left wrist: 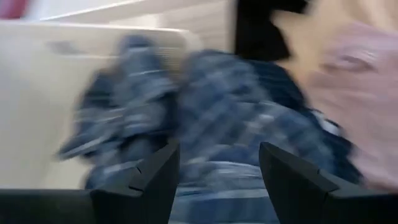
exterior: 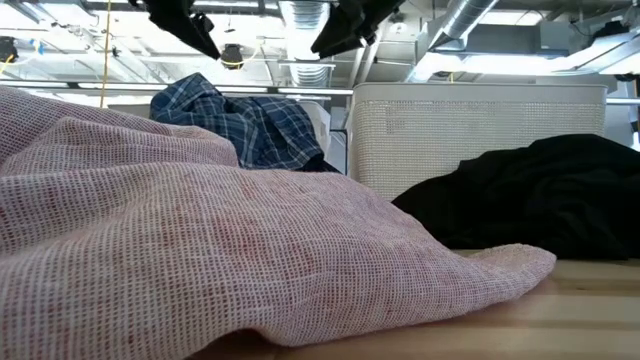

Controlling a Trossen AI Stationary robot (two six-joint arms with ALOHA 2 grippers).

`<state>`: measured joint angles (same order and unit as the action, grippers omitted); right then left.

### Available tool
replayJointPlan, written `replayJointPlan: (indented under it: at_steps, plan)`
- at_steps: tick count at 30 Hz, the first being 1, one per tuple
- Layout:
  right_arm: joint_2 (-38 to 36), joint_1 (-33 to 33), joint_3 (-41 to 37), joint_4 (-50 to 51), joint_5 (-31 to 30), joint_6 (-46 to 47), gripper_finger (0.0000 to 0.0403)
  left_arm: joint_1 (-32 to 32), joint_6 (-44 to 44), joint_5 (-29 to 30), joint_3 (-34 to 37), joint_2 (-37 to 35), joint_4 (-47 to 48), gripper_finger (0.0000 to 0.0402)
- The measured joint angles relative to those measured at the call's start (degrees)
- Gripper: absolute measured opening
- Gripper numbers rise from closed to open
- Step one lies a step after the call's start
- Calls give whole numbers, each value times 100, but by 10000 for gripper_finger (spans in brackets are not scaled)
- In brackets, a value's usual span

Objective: Sort clothes
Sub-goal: Put the light blue shirt into the left white laundry bin

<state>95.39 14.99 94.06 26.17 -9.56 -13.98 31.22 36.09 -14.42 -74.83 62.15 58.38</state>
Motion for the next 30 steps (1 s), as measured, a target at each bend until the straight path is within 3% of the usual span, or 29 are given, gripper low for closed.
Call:
replayJointPlan:
  at_steps: [9, 15, 23, 25, 28, 30]
  plan:
    - [0, -119, 0, 71, 222, -2, 255, -2089, 272, 1485, 19, 55, 109, 214]
    - [0, -232, 0, 363, 240, -53, 255, -3287, 373, 2711, 695, 319, -285, 243]
    - [0, -378, 0, 502, 238, -107, 255, -3970, 167, 3966, 1477, 1016, -419, 327]
    - [2, -399, 0, 526, 238, -113, 255, -4094, 186, 4658, 1624, 1191, -548, 336]
    - [2, -414, 0, 529, 238, -138, 255, -4140, 180, 4985, 1812, 1444, -653, 337]
    - [2, -414, 0, 531, 238, -138, 255, -4160, 116, 5554, 1959, 1618, -986, 331]
